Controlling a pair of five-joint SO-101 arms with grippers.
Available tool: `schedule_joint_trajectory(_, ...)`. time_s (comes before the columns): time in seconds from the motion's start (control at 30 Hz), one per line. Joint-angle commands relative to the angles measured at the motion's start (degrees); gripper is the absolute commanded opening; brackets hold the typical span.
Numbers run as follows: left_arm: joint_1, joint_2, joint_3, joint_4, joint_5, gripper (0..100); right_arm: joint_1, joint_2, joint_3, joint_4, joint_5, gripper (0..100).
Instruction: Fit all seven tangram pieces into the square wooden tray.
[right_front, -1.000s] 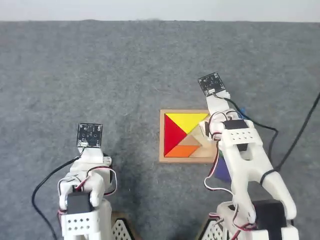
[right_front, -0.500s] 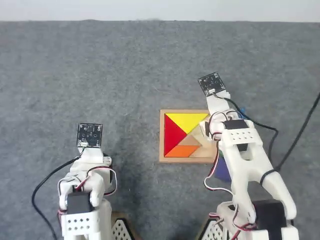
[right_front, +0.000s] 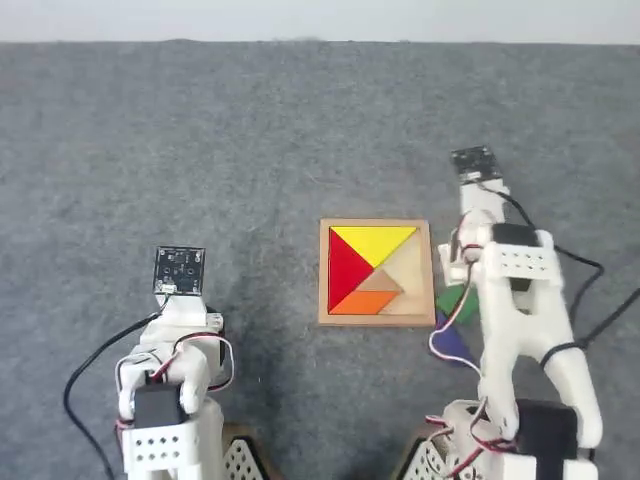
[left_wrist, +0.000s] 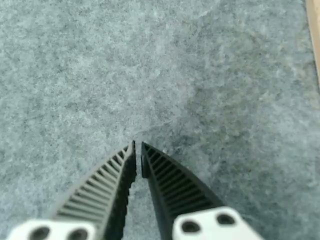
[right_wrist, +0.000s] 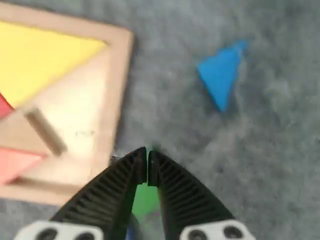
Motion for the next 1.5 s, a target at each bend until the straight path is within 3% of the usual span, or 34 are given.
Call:
schedule_joint_trajectory(0.0,-0.1,-1.1,-0.7,0.2,1.0,2,0.6,-1.1,-3.5,1.5,2.1,13.4)
schedule_joint_trajectory(0.13,-0.1,-1.1,-0.7,0.2,1.0,2,0.4,-1.2,-3.7,1.5,4.3,21.4)
schedule_joint_trajectory(0.5,-0.1,-1.1,-0.7,0.2,1.0,2,-4.0,8.0,-3.0,0.7,14.9,21.5)
schedule_joint_trajectory(1.07,-0.1,-1.1,-0.7,0.2,1.0,2,-3.6,9.4,-5.8,12.2,24.3,21.7)
schedule_joint_trajectory(1.47,-0.1,-1.1,-0.7,0.2,1.0,2,-3.7,14.4,-6.2,8.7,27.2,24.7)
